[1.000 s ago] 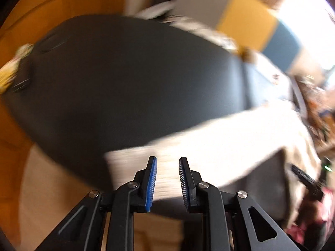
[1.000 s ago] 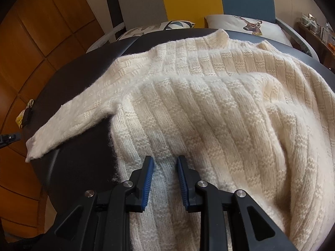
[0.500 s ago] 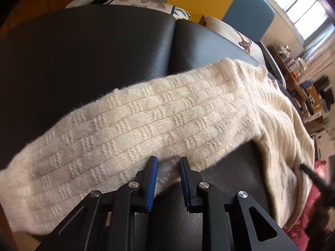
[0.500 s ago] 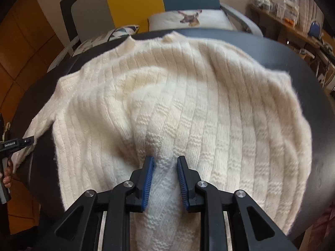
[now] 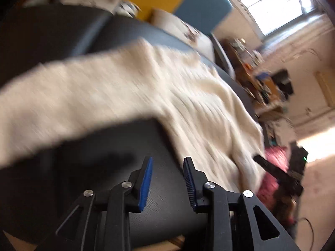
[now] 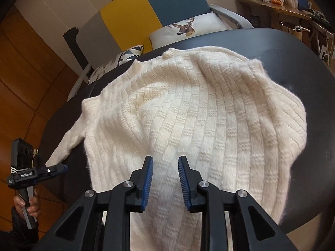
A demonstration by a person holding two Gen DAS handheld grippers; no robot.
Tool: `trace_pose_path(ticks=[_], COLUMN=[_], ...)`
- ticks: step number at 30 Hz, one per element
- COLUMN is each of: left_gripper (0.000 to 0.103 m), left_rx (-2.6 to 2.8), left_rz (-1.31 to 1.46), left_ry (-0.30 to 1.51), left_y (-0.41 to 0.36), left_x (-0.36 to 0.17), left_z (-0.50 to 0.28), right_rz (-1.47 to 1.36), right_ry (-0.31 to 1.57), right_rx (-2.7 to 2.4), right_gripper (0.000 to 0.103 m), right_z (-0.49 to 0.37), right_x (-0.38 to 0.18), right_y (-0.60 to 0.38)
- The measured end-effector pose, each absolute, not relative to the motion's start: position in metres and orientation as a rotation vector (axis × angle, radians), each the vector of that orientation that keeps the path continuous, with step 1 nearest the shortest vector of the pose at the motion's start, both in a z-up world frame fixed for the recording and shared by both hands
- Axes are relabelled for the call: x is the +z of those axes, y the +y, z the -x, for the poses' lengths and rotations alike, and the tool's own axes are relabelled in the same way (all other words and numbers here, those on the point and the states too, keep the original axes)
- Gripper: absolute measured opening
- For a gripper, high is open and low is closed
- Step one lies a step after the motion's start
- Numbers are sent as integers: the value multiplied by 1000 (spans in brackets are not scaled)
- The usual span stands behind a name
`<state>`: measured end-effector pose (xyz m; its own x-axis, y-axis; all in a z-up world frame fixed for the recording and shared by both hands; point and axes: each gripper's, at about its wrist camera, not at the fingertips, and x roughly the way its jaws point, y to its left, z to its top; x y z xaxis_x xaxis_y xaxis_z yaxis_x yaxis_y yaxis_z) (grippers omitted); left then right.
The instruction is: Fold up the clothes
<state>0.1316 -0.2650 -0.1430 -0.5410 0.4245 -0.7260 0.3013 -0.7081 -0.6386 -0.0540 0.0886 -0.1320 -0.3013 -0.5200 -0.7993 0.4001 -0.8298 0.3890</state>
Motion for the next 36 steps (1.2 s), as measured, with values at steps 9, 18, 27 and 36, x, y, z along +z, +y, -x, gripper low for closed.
trace_pose_path(ticks=[9, 18, 27, 36], left_gripper=[32, 34, 5, 5], left_rx=[2056, 2083, 2361, 2518], left_rz=[1507, 1485, 1467, 1471], left_ry=[-1526, -1658, -1457, -1371], left_y=[-218, -199, -203, -252], left_x=[-205, -207, -179, -165], left_z=[-92, -80, -60, -62], right_rz=[-1375, -1370, -1543, -1615], right_ry=[-179, -75, 146, 160], right_rx=[-2216, -2324, -2272, -2250], right_gripper=[26, 20, 9, 5], right_z=[20, 24, 65, 72], right_x=[-137, -130, -154, -168], right_y=[112, 118, 118, 117])
